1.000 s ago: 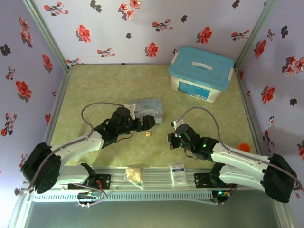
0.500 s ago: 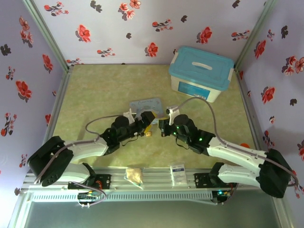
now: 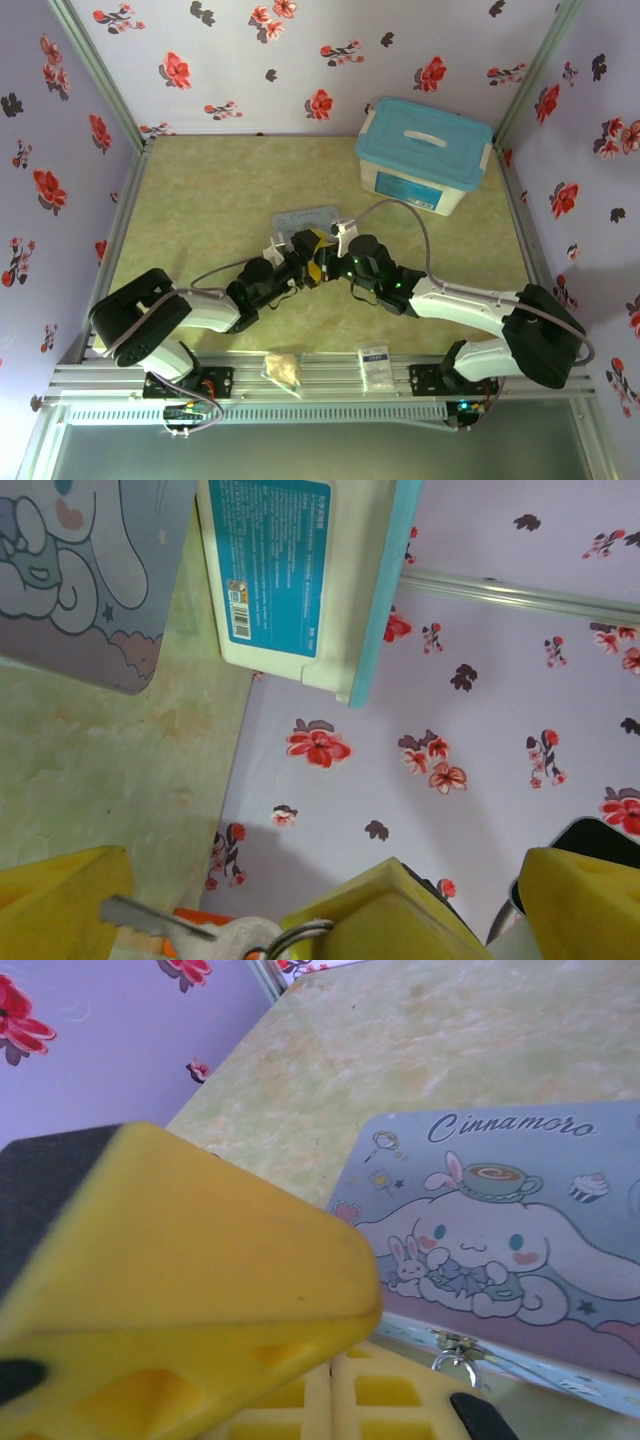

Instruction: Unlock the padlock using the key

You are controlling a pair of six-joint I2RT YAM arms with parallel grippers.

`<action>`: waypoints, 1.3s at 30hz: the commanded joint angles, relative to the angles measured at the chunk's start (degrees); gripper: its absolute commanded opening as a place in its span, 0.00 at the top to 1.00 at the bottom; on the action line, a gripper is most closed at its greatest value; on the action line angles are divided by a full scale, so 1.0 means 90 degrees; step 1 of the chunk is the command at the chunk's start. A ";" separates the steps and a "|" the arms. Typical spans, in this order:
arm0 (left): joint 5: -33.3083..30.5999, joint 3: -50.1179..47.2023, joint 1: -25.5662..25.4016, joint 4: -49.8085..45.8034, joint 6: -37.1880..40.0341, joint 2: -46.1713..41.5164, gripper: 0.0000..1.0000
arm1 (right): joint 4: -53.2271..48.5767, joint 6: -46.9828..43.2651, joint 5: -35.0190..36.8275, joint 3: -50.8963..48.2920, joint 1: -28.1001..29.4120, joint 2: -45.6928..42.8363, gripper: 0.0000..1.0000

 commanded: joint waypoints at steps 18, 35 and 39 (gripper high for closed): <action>-0.0272 -0.0184 0.0070 0.0423 -0.0020 0.0109 0.25 | 0.0262 0.0262 0.0149 -0.0592 0.0137 -0.0450 1.00; -0.0313 -0.0295 0.0076 0.0353 0.0071 0.0134 0.49 | 0.0186 0.0209 0.0303 -0.0637 0.0142 -0.0626 1.00; -0.0315 -0.0301 0.0074 0.0347 0.0069 0.0187 0.54 | 0.0170 0.0202 0.0302 -0.0626 0.0137 -0.0631 1.00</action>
